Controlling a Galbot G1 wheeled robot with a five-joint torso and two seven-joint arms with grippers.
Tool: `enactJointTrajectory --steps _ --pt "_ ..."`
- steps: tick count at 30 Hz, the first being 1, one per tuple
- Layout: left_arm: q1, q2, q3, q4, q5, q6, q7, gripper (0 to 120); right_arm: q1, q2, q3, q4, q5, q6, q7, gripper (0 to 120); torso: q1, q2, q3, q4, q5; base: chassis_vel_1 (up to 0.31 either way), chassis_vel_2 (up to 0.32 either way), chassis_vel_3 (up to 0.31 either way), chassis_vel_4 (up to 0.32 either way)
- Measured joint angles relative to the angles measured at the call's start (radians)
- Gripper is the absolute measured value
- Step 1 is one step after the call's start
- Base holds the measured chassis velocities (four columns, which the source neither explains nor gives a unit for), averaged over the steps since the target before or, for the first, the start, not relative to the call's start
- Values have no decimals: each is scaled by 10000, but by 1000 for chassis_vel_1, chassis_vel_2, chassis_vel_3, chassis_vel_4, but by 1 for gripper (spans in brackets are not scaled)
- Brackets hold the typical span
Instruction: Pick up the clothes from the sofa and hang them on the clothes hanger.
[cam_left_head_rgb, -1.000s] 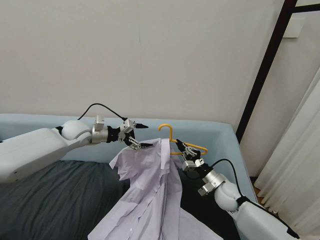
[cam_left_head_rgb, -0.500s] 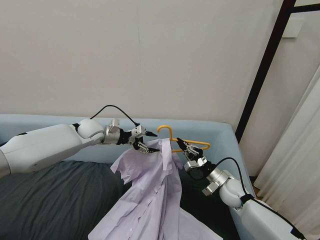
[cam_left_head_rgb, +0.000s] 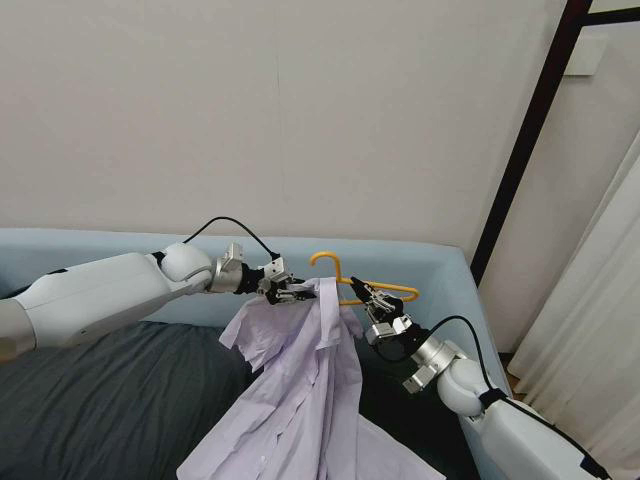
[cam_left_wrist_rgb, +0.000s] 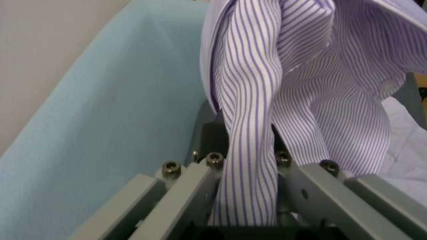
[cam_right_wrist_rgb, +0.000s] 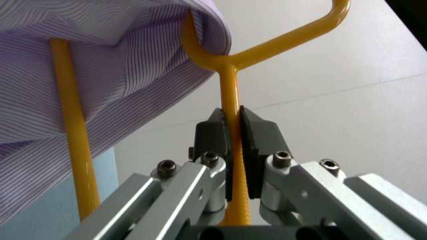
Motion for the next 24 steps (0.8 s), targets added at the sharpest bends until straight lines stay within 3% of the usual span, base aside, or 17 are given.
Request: enactJointTrajectory --steps 15,17,24 --pt "71 48 63 102 105 -273 230 1 -119 -166 -118 230 291 4 -127 4 0 0 0 -1 0 0 0 0 0" --pt "95 47 49 143 118 -296 243 1 -162 -191 -134 289 489 -1 -180 8 0 1 0 -1 0 0 0 0 0" --pt "345 184 -188 505 210 -399 315 0 -799 -537 -74 1001 2104 -206 -511 36 0 1 0 1 0 0 0 0 0"
